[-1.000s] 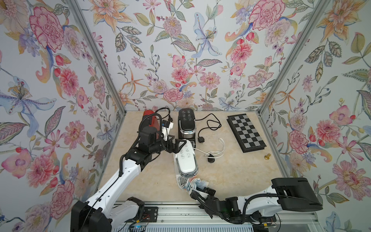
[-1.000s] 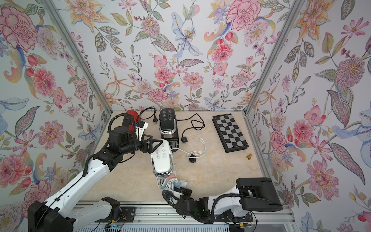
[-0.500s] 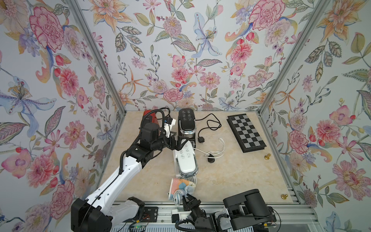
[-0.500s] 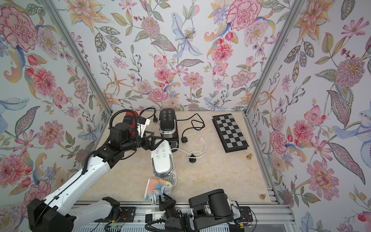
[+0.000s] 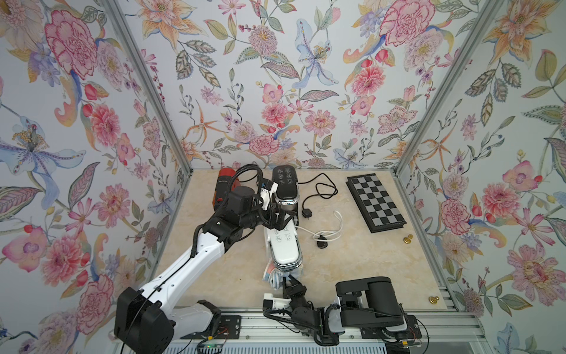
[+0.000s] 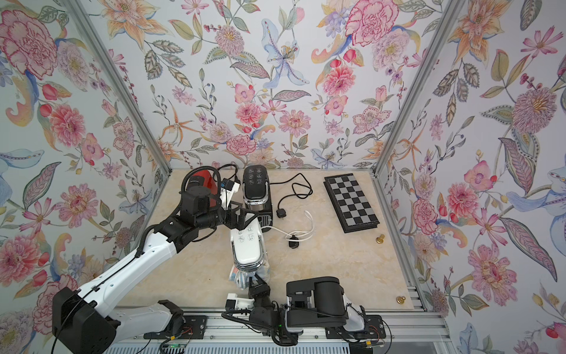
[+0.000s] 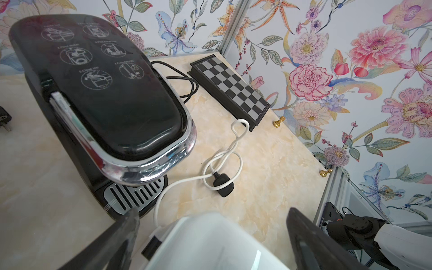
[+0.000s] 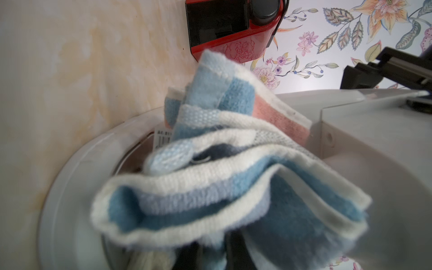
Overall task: Wipe the surface of a coffee machine
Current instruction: Wipe the dirt from the surface of the coffee machine.
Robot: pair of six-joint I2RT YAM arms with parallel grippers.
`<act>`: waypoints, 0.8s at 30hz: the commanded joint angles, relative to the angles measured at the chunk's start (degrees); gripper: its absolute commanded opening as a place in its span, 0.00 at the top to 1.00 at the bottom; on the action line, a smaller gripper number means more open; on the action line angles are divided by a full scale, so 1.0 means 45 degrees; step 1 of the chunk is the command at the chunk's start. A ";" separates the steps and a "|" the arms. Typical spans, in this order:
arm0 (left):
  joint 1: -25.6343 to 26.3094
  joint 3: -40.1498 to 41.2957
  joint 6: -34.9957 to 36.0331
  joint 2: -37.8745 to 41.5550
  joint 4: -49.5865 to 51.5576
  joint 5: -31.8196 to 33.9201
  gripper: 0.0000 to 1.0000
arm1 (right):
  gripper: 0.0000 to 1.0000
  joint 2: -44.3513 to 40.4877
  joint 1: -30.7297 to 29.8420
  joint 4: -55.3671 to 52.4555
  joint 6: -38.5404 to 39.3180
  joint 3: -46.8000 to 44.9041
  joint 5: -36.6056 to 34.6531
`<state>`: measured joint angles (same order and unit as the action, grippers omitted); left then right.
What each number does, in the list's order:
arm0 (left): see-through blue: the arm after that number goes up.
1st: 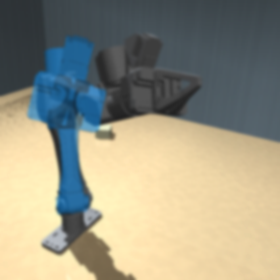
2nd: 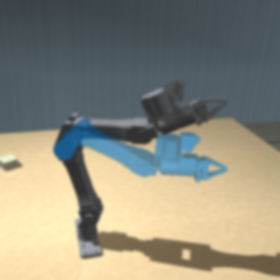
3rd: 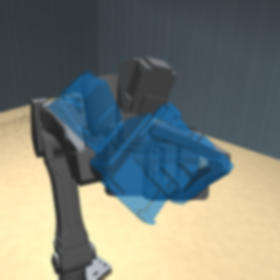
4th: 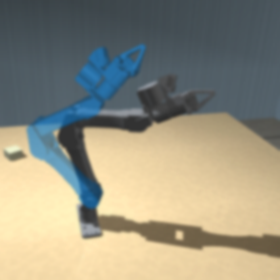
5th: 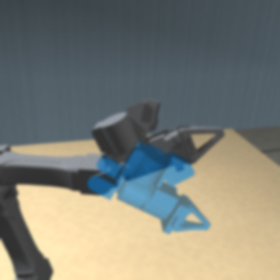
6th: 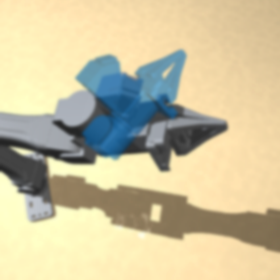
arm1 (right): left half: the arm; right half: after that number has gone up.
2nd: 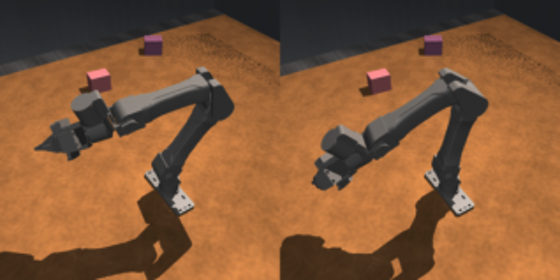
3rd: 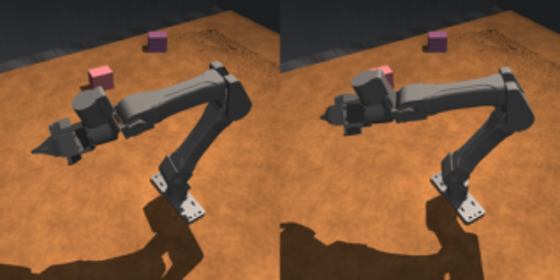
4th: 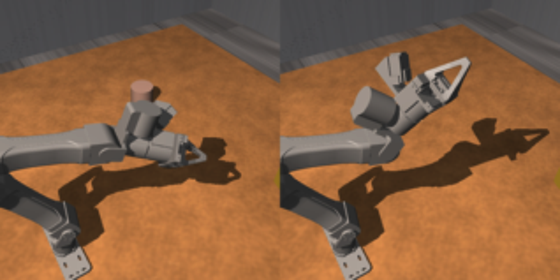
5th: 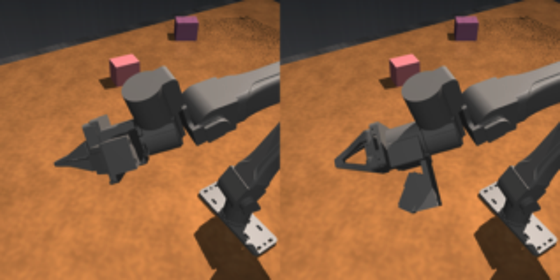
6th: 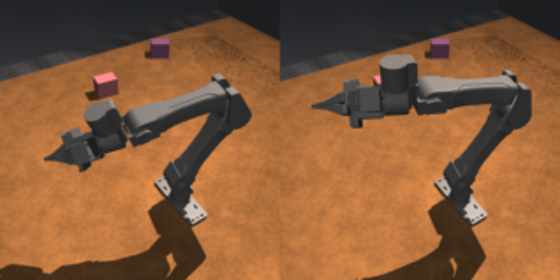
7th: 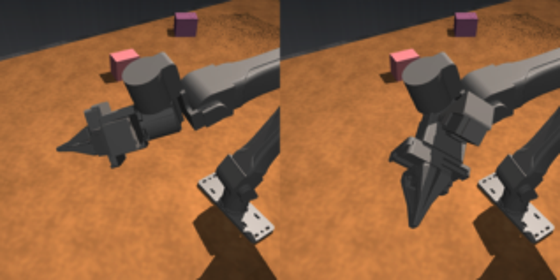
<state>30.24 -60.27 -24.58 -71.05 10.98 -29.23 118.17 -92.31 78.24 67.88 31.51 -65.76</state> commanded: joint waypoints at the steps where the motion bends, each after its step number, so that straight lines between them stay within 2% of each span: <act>1: 0.0192 -0.0615 0.0353 -0.0272 0.0176 0.0392 0.01 | 1.00 0.0022 0.0443 0.0793 0.0335 0.0064 0.1106; 3: 0.0270 -0.0629 0.0383 -0.0359 0.0211 0.0427 0.01 | 1.00 0.0009 0.0785 0.0811 0.0390 0.0088 0.1332; 8: 0.0374 -0.0490 0.0345 -0.0403 0.0197 0.0562 0.01 | 1.00 -0.0014 0.1294 0.2164 0.1851 0.0204 0.1695; 13: 0.0400 -0.0369 0.0277 -0.0531 0.0062 0.0485 0.01 | 1.00 0.0271 0.1109 0.2258 0.1948 0.0302 0.1752; 15: 0.0408 -0.0337 0.0257 -0.0632 0.0040 0.0438 0.01 | 1.00 0.0524 0.0941 0.2921 0.2494 0.0423 0.1493; 18: 0.0447 -0.0308 0.0228 -0.0687 -0.0027 0.0421 0.01 | 1.00 0.0087 0.0599 0.2910 0.2440 0.0422 0.1355; 24: 0.0482 -0.0243 0.0189 -0.0794 -0.0116 0.0334 0.01 | 1.00 0.0477 0.0913 0.2926 0.2549 0.0677 0.0905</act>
<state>31.66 -61.60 -24.25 -74.13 11.09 -27.86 119.74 -89.06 86.43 78.17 33.61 -59.61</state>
